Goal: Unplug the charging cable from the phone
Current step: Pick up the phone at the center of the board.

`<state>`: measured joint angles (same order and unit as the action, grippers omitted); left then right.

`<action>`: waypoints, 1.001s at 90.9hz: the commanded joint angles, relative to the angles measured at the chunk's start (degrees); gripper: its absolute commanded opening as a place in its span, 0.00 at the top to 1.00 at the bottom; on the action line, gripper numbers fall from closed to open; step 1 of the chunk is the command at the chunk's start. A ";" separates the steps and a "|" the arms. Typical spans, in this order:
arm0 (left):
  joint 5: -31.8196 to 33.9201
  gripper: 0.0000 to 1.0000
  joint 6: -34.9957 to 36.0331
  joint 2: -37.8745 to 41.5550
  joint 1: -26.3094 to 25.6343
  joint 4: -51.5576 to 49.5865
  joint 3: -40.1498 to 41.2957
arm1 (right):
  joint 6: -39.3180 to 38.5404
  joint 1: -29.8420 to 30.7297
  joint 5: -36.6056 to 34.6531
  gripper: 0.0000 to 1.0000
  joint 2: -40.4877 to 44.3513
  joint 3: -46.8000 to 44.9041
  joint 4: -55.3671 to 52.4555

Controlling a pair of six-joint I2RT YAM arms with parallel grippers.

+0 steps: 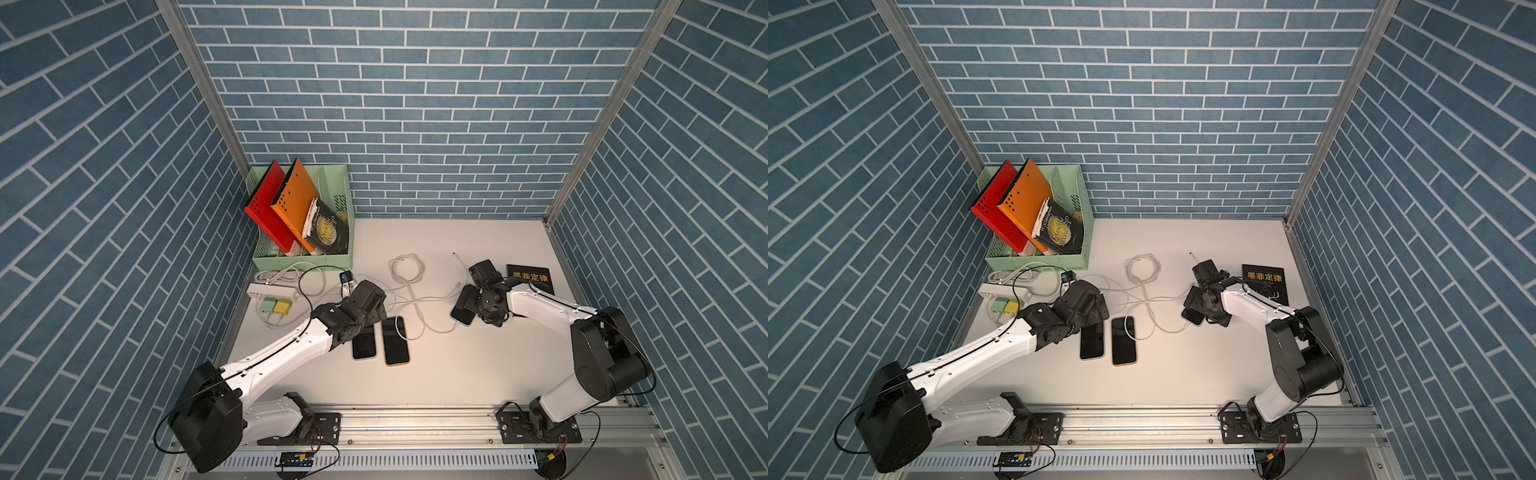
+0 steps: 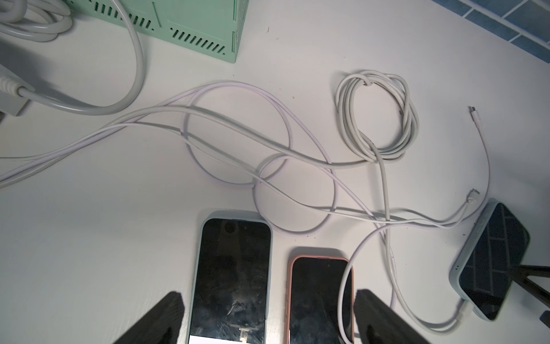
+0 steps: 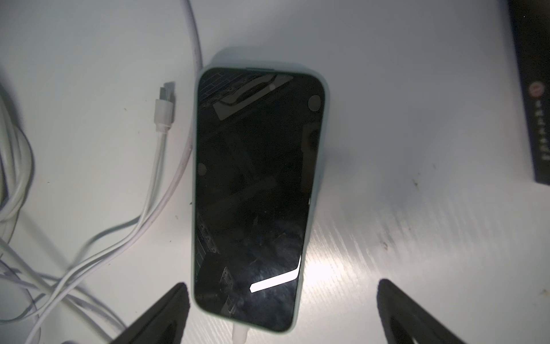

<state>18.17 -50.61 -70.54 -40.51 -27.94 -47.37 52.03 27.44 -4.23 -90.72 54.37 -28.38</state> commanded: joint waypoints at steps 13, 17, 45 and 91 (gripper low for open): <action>-0.41 0.05 1.34 -1.32 0.61 1.49 0.34 | -0.13 -0.51 0.57 0.00 -1.66 1.32 -2.51; -0.50 0.05 1.61 -1.86 0.71 1.57 0.15 | -0.09 -0.57 0.89 0.01 -2.17 1.61 -2.55; -0.94 0.05 1.87 -3.37 1.38 2.49 0.35 | 0.00 -0.65 2.11 0.00 -6.92 5.40 -3.90; -1.20 0.05 0.52 -3.55 1.75 3.92 1.65 | -1.03 -0.08 2.47 0.01 -11.67 9.20 -5.75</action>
<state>16.84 -49.67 -73.73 -39.22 -24.49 -46.85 52.03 27.00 -1.43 -100.90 61.91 -31.83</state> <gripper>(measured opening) 0.948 0.995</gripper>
